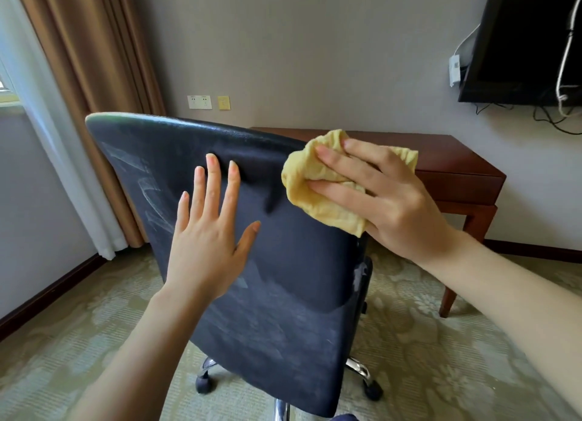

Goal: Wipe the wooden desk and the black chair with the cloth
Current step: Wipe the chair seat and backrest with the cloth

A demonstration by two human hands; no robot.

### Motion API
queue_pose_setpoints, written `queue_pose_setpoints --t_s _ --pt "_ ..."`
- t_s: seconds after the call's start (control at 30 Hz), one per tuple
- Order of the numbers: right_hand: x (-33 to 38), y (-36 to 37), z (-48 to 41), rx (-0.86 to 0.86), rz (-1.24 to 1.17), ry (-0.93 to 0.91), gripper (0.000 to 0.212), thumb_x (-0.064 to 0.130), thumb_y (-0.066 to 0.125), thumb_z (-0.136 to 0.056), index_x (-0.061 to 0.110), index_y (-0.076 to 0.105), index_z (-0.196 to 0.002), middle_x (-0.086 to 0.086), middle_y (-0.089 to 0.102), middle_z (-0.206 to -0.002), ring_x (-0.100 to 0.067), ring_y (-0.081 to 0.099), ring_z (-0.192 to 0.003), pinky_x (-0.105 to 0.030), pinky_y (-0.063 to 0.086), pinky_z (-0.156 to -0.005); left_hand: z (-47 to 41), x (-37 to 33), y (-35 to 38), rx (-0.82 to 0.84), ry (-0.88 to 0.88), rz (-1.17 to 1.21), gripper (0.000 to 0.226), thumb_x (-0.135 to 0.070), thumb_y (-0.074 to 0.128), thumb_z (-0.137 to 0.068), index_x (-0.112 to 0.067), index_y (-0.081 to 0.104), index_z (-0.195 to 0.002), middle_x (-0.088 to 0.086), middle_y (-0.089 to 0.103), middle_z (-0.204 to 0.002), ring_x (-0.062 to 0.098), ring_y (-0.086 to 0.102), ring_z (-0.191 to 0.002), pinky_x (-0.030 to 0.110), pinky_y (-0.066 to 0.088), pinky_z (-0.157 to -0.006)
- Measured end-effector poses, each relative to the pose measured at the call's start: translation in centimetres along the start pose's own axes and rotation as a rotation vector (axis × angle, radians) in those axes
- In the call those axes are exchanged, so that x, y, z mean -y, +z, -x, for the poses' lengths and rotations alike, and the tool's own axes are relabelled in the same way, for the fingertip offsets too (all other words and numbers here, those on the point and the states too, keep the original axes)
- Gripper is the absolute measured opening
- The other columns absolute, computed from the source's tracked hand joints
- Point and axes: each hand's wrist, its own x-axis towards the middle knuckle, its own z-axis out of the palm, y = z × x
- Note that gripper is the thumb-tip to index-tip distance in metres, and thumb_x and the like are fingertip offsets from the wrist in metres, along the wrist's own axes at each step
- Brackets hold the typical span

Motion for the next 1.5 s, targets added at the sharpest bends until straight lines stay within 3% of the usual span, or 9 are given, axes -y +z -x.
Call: queue_pose_setpoints --t_s 0.23,0.5,0.63,0.73,1.0,1.1,1.23,1.37,1.5 --pt "1.0 1.8 3.7 -0.08 0.179 -0.046 0.017 0.012 0.072 -0.085 0.017 0.075 -0.101 -0.001 0.063 -0.118 -0.015 0.055 -0.109 -0.032 0.04 -0.103 -0.1 0.4 -0.3 0.026 0.031 0.012 0.076 -0.053 0.027 -0.092 -0.034 -0.027 -0.143 -0.004 -0.027 -0.153 0.02 -0.013 -0.145 0.043 0.006 -0.115" --pt "3.3 2.2 11.1 0.204 0.084 -0.078 0.016 0.01 0.063 -0.09 0.017 0.077 -0.096 -0.001 0.066 -0.117 -0.013 0.06 -0.107 -0.03 0.043 -0.101 0.0 -1.0 -0.2 -0.009 0.054 0.05 0.07 -0.049 0.031 -0.098 -0.029 -0.013 -0.148 -0.002 -0.015 -0.157 0.025 -0.004 -0.147 0.047 0.004 -0.116" --pt "4.8 2.6 13.4 0.404 0.067 -0.185 0.026 0.005 0.053 -0.092 0.017 0.076 -0.094 -0.001 0.069 -0.113 -0.014 0.064 -0.105 -0.032 0.042 -0.103 0.3 -1.0 0.0 -0.003 0.087 0.058 0.072 -0.044 0.037 -0.096 -0.033 -0.012 -0.149 -0.006 -0.018 -0.157 0.023 -0.008 -0.147 0.046 0.0 -0.116" --pt "5.9 3.7 13.4 0.456 0.06 -0.232 0.027 0.004 0.052 -0.09 0.016 0.076 -0.09 -0.002 0.069 -0.112 -0.015 0.065 -0.105 -0.032 0.045 -0.101 0.8 -0.4 0.3 0.019 0.121 0.032 0.073 -0.039 0.044 -0.097 -0.034 -0.008 -0.15 -0.005 -0.014 -0.158 0.022 -0.008 -0.147 0.048 -0.001 -0.116" --pt "5.3 6.5 5.4 0.178 0.095 -0.174 0.011 0.007 0.067 -0.085 0.014 0.076 -0.083 -0.004 0.071 -0.107 -0.017 0.068 -0.096 -0.029 0.048 -0.09 3.1 3.7 1.2 0.101 0.019 -0.009 0.078 -0.04 0.047 -0.093 -0.034 -0.004 -0.151 -0.009 -0.015 -0.158 0.018 -0.011 -0.146 0.046 -0.004 -0.115" --pt "5.0 8.1 0.5 0.03 0.16 -0.149 0.017 0.003 0.065 -0.086 0.015 0.076 -0.087 -0.004 0.071 -0.109 -0.018 0.068 -0.095 -0.029 0.045 -0.088 3.9 5.4 1.5 0.119 -0.053 -0.016 0.079 -0.043 0.046 -0.093 -0.034 -0.008 -0.151 -0.012 -0.021 -0.157 0.014 -0.017 -0.145 0.04 -0.014 -0.114" --pt "5.7 11.0 -5.2 -0.109 0.179 -0.11 0.018 0.006 0.059 -0.092 0.014 0.075 -0.091 -0.004 0.07 -0.111 -0.02 0.065 -0.097 -0.03 0.044 -0.087 5.1 6.6 2.0 0.134 -0.126 -0.005 0.082 -0.043 0.046 -0.094 -0.032 -0.013 -0.149 -0.014 -0.025 -0.154 0.012 -0.021 -0.143 0.04 -0.014 -0.114" --pt "7.7 14.4 -5.9 0.028 0.178 -0.117 0.021 0.008 0.058 -0.091 0.019 0.074 -0.099 -0.001 0.066 -0.119 -0.015 0.064 -0.103 -0.029 0.047 -0.093 6.3 7.5 2.4 0.172 -0.196 -0.006 0.082 -0.044 0.043 -0.094 -0.032 -0.02 -0.146 -0.013 -0.028 -0.152 0.014 -0.027 -0.141 0.039 -0.018 -0.112" --pt "9.4 16.4 -2.0 0.275 0.116 -0.216 0.022 0.008 0.059 -0.085 0.021 0.074 -0.092 0.001 0.064 -0.123 -0.011 0.061 -0.108 -0.028 0.043 -0.1 7.7 8.3 2.7 0.221 -0.263 0.003 0.08 -0.043 0.041 -0.095 -0.032 -0.022 -0.143 -0.013 -0.03 -0.15 0.014 -0.028 -0.14 0.042 -0.014 -0.114"
